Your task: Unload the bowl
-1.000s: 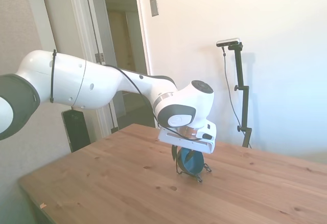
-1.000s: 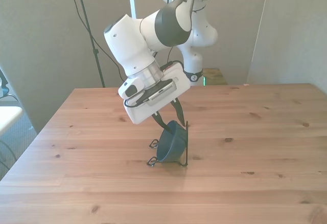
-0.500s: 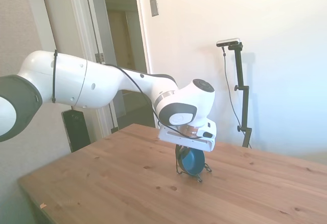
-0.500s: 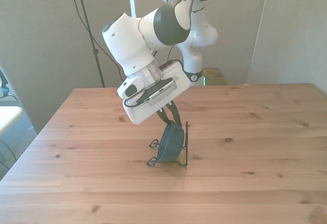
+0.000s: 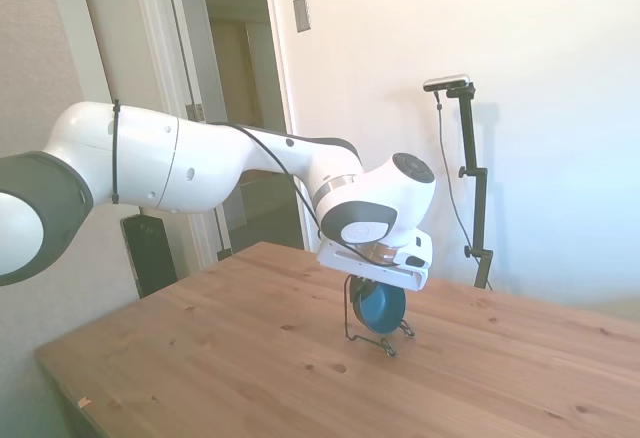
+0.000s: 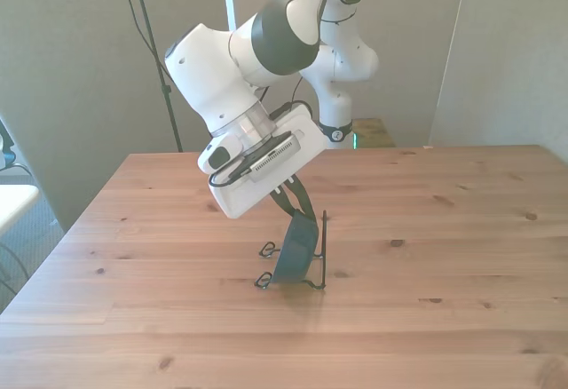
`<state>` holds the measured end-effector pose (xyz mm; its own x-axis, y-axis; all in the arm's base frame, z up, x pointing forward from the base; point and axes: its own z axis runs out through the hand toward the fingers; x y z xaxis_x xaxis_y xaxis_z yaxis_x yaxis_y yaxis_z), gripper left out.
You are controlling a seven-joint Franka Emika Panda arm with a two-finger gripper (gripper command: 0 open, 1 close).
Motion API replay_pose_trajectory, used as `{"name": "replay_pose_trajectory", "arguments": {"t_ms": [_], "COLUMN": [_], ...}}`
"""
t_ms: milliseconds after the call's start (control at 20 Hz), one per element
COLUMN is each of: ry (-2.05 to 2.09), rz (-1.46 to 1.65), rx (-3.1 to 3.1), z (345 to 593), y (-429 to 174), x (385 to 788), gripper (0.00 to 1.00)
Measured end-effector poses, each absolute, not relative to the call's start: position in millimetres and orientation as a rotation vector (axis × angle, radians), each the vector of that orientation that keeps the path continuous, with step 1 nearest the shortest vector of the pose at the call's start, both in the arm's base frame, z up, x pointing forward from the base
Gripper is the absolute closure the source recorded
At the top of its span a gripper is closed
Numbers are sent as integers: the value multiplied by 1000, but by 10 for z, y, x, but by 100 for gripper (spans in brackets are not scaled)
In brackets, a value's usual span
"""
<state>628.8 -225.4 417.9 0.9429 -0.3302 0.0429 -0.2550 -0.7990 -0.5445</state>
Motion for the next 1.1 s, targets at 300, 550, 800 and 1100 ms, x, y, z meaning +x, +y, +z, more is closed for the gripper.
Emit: {"name": "replay_pose_trajectory", "arguments": {"t_ms": [300,550,800,1100], "ry": [419,424,420,394], "rz": [-265,-282,-291,-273], "rx": [-2525,-2516,-2528,-2614], "z": [4515,4762,5057,4966], "y": [-2406,-2323,-2162,-1802], "x": [6223,5911,5247,4762], "gripper": [100,100,100,100]}}
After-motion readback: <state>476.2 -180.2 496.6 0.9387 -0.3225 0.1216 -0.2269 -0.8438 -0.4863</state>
